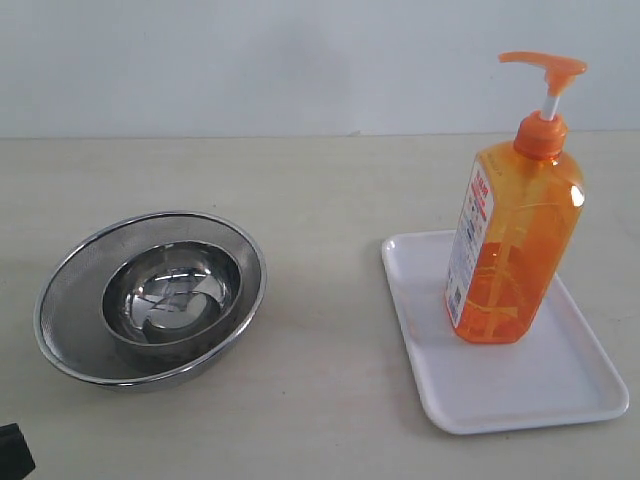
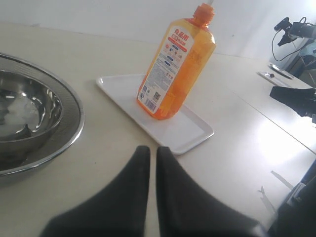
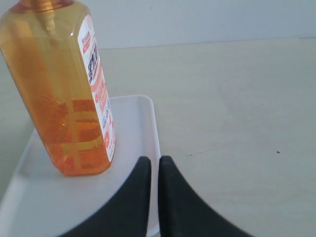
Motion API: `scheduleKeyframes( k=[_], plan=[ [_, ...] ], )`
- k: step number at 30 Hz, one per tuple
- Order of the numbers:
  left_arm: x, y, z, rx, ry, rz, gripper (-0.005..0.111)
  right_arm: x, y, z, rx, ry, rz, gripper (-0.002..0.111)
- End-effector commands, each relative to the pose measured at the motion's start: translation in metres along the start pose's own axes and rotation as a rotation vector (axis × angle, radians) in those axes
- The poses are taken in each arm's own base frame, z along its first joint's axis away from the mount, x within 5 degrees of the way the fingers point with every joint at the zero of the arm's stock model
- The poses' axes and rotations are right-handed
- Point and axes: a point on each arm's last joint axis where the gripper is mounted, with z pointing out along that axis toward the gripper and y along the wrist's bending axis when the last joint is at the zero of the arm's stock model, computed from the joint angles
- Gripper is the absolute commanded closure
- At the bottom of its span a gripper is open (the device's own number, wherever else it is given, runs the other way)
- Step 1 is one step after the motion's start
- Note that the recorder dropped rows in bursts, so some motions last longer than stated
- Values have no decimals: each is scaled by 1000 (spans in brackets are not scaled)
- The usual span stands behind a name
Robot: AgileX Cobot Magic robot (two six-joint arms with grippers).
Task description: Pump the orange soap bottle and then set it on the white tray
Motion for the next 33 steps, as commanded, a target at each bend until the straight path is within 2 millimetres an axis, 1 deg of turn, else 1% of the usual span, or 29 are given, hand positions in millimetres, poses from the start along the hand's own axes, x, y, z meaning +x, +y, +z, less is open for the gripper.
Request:
scheduleKeyframes(
  k=[1,9,16,17,19,21,24,26,33],
  plan=[
    [1,0,0,-1,0,0,102,-1,0,0,3,-9,-12,106],
    [1,0,0,-1,0,0,102,-1,0,0,3,-9,-12,106],
    [-3,4,0,-41,-46,47,102,-1,0,0,3,-9,-12,106],
    [-4,5,0,-54,-51,99,102,-1,0,0,3,-9,-12,106],
    [-10,10,-1,-128,-109,267,102,-1,0,0,3,-9,-12,106],
    [-20,18,-4,-229,-207,322,102,-1,0,0,3,-9,-12,106],
    [-34,30,-12,-412,-361,276,102,-1,0,0,2,-17,-12,106],
    [-40,37,-19,-521,-434,256,102,-2,0,0,1,-22,-12,106],
    [-43,44,-27,-716,-477,270,102,-2,0,0,1,-22,-12,106]
  ],
)
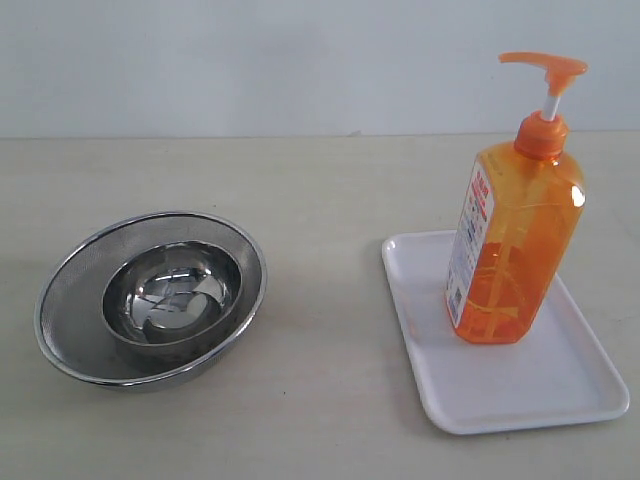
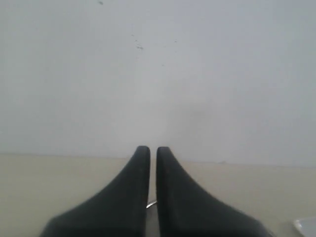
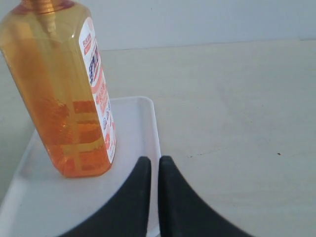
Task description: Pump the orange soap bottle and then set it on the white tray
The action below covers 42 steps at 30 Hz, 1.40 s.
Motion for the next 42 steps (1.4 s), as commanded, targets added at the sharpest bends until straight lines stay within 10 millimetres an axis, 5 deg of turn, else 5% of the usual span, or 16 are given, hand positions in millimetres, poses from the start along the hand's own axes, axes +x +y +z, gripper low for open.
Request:
scheduleKeyframes(
  k=[1,12,20,42],
  plan=[
    [-1,8,-1,-124,-21,26,102,-2,0,0,1,-20,-12,106],
    [1,3,-1,-71,-4,137,102,-2,0,0,1,-20,-10,106],
    [31,0,-5,-24,332,131,102,-2,0,0,1,-20,-10,106],
    [36,3,-7,-57,390,70,102,-2,0,0,1,-20,-10,106]
  ],
)
